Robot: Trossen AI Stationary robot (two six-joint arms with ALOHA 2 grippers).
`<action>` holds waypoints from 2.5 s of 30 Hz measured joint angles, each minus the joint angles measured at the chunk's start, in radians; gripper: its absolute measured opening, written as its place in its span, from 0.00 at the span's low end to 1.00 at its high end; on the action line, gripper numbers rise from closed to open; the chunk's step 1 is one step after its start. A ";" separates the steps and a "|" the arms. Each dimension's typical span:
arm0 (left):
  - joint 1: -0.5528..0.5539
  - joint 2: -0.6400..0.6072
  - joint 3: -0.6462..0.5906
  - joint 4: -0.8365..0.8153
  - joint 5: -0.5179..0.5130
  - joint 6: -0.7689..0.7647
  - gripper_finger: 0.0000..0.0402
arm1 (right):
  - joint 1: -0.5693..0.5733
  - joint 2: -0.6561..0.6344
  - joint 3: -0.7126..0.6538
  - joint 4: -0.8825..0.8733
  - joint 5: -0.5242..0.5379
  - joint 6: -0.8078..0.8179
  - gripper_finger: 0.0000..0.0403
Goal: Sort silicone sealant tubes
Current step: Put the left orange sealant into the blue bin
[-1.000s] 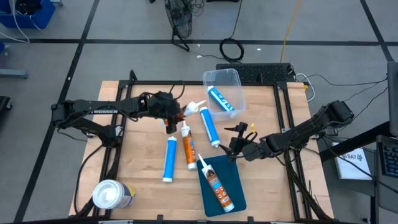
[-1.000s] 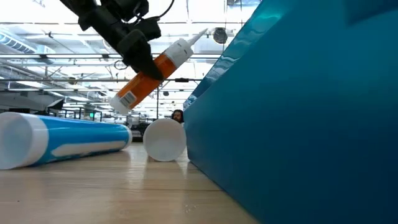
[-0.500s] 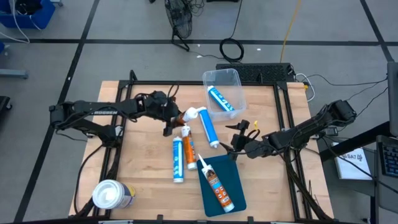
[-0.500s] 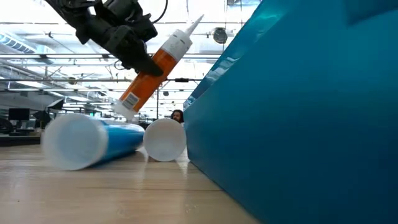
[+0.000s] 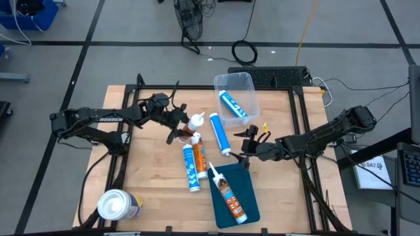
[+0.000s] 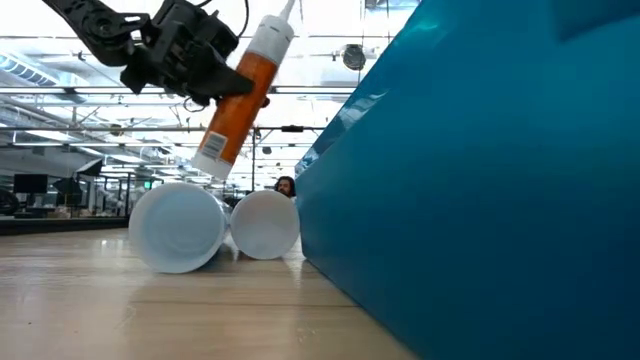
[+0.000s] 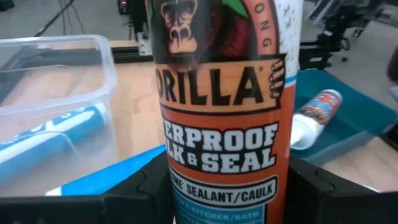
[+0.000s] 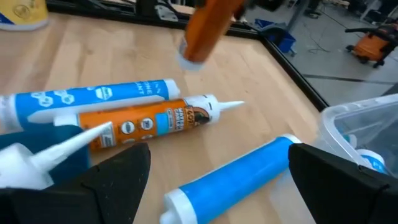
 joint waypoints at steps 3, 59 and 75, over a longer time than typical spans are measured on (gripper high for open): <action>0.005 -0.061 -0.013 -0.073 0.000 0.051 0.51 | -0.009 0.000 0.000 -0.036 0.001 0.008 0.89; -0.391 -0.288 -0.289 0.474 -0.602 -0.090 0.51 | -0.266 0.162 -0.364 0.982 -0.123 0.226 0.89; -0.391 -0.288 -0.289 0.465 -0.619 -0.092 0.51 | -0.269 0.171 -0.252 0.983 -0.335 0.047 0.89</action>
